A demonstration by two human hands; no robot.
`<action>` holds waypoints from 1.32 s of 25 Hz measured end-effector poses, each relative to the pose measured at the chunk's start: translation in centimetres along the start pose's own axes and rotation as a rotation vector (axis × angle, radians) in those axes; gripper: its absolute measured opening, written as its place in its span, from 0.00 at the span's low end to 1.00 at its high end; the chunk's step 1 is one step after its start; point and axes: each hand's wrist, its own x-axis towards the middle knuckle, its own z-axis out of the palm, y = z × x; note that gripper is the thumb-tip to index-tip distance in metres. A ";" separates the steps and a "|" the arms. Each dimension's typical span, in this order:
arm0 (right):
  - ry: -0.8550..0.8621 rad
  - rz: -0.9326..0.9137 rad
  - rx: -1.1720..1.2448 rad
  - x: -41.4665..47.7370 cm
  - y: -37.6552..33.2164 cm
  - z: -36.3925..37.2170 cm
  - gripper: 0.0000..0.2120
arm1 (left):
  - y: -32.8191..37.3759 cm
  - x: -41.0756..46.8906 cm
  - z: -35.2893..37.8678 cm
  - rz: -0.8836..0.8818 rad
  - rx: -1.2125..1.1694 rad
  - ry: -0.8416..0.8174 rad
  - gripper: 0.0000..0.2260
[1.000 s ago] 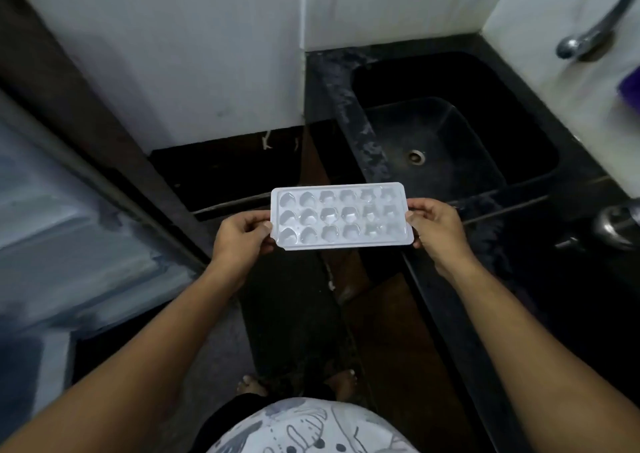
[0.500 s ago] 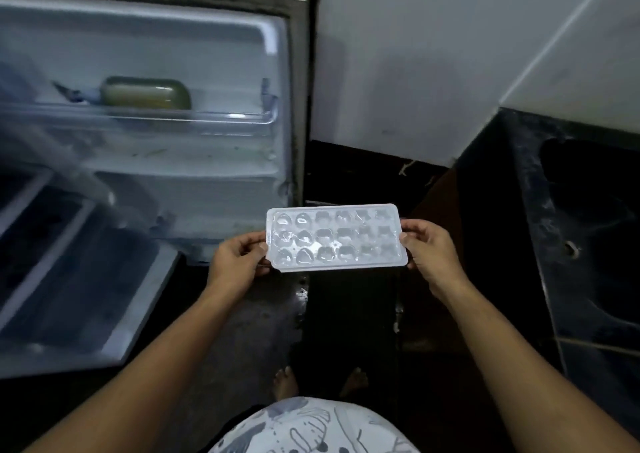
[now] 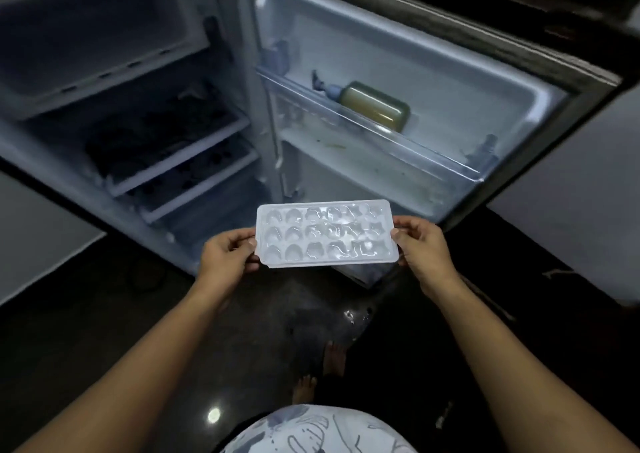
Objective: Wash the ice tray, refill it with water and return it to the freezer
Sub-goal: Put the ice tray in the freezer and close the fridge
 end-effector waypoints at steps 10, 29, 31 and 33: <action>-0.435 -0.209 -0.114 8.4 -10.5 12.3 0.10 | 2.4 2.1 -8.2 -0.035 -0.271 0.460 0.10; -0.526 -0.454 -0.318 18.4 -28.0 31.4 0.13 | 13.8 14.2 -20.1 0.021 -0.563 0.734 0.07; -0.503 -0.478 -0.332 19.9 -28.8 33.2 0.14 | 14.9 16.1 -21.0 0.049 -0.568 0.749 0.07; -0.476 -0.507 -0.333 21.5 -29.5 35.2 0.15 | 15.6 18.2 -21.9 0.082 -0.565 0.753 0.08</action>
